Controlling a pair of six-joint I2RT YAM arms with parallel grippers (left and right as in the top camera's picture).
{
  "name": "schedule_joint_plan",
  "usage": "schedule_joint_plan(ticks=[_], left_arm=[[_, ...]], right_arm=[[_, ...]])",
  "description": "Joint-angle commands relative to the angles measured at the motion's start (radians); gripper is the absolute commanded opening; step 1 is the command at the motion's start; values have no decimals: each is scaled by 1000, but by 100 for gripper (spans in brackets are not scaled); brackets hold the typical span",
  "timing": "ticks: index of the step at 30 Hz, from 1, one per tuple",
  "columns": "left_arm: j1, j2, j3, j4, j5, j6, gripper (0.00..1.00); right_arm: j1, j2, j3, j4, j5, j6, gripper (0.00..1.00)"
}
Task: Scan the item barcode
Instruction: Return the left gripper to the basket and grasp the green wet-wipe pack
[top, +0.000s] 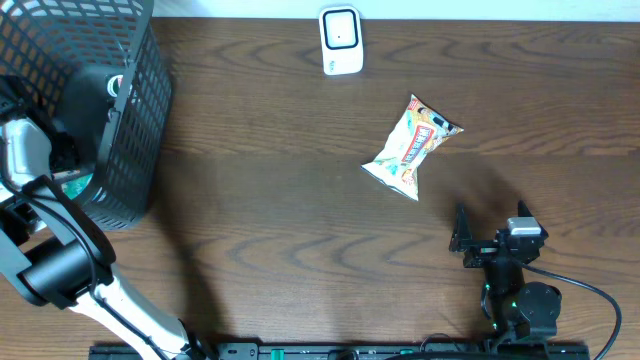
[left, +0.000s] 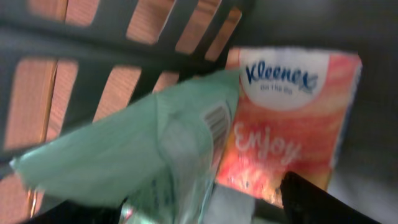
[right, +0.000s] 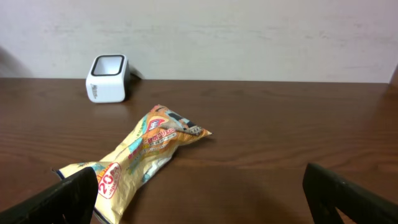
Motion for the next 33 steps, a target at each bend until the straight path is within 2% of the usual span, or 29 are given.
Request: schedule_joint_plan(ticks=[1, 3, 6, 12, 13, 21, 25, 33], left_arm=[[9, 18, -7, 26, 17, -5, 78], [16, 21, -7, 34, 52, -5, 77], [35, 23, -7, 34, 156, -5, 64], [51, 20, -7, 27, 196, -16, 12], [51, 15, -6, 27, 197, -34, 8], [49, -97, -5, -5, 235, -235, 7], [49, -232, -5, 6, 361, -336, 7], [49, -580, -5, 192, 653, -621, 7]], right_arm=[[9, -6, -2, -3, 5, -8, 99], [9, -6, -2, -3, 5, -8, 99], [9, -6, -2, -3, 5, -8, 99], [9, -6, -2, -2, 5, -8, 99], [9, -6, -2, -2, 5, -8, 99], [9, -6, -2, -3, 5, -8, 99], [9, -6, -2, -3, 5, -8, 99], [9, -6, -2, -3, 5, -8, 99]])
